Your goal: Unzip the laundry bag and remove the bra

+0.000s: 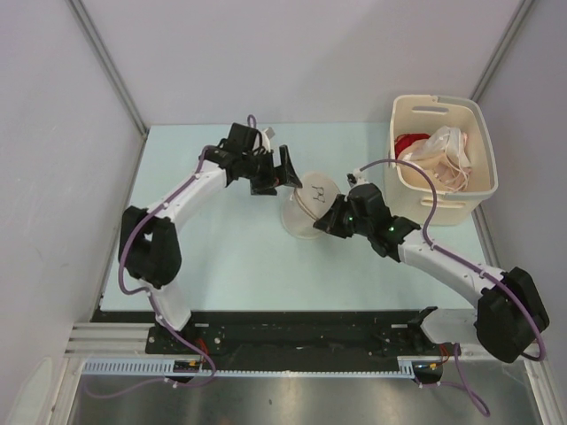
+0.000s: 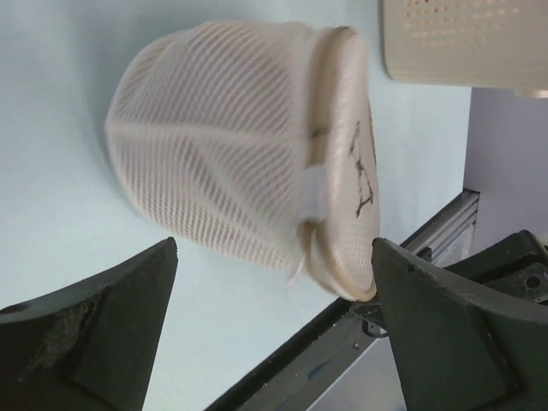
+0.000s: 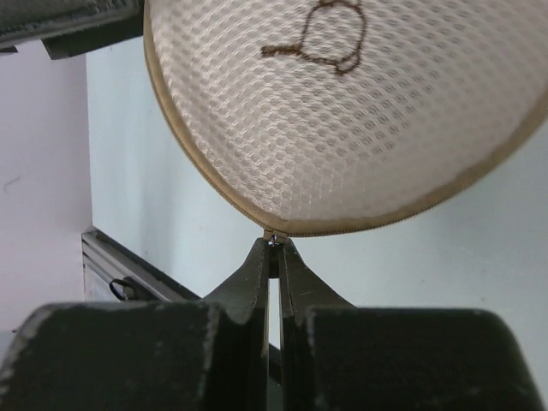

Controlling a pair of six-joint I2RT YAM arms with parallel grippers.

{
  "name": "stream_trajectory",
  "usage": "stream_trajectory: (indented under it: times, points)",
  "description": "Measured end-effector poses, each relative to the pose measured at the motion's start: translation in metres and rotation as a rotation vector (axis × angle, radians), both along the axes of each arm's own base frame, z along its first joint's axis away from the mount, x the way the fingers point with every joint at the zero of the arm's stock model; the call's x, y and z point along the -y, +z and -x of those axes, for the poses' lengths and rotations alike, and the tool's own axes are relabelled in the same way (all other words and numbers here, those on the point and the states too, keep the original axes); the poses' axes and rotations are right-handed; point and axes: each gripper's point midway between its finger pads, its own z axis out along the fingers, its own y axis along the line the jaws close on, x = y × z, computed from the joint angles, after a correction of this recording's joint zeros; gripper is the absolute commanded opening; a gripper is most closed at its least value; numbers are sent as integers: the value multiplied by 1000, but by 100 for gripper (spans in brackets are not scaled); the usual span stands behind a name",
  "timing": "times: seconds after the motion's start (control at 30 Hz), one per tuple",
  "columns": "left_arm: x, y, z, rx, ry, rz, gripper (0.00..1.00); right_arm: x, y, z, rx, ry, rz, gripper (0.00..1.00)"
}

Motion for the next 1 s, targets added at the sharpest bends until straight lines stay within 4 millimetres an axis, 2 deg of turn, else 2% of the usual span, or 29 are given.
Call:
stream_trajectory:
  times: [0.07,0.13,0.3,0.37,0.47,0.6,0.73,0.87,0.9,0.97,1.0]
  points:
    - [-8,2,4,6,35,-21,100,-8,-1,6,-10,0,-2,0]
    - [-18,7,17,8,68,-25,100,-9,-3,7,-18,-20,-2,0]
    - [-29,21,64,-18,151,84,100,-6,-7,2,-28,-59,5,0]
    - [-24,20,74,-44,171,140,100,-6,-8,1,-30,-64,6,0]
    - [-8,11,79,-94,181,179,100,-6,-9,1,-33,-65,7,0]
    - [17,1,76,-135,158,180,100,-7,-10,2,-32,-67,12,0]
    - [34,-2,69,-143,148,183,97,-10,-11,5,-35,-62,13,0]
    - [44,-1,63,-132,151,201,80,-13,-11,8,-38,-55,13,0]
    - [46,-3,62,-132,156,200,67,-14,-12,9,-39,-54,14,0]
    - [49,-9,59,-141,164,198,50,-15,-13,10,-38,-56,18,0]
    - [51,-12,56,-147,168,195,30,-15,-13,11,-38,-58,22,0]
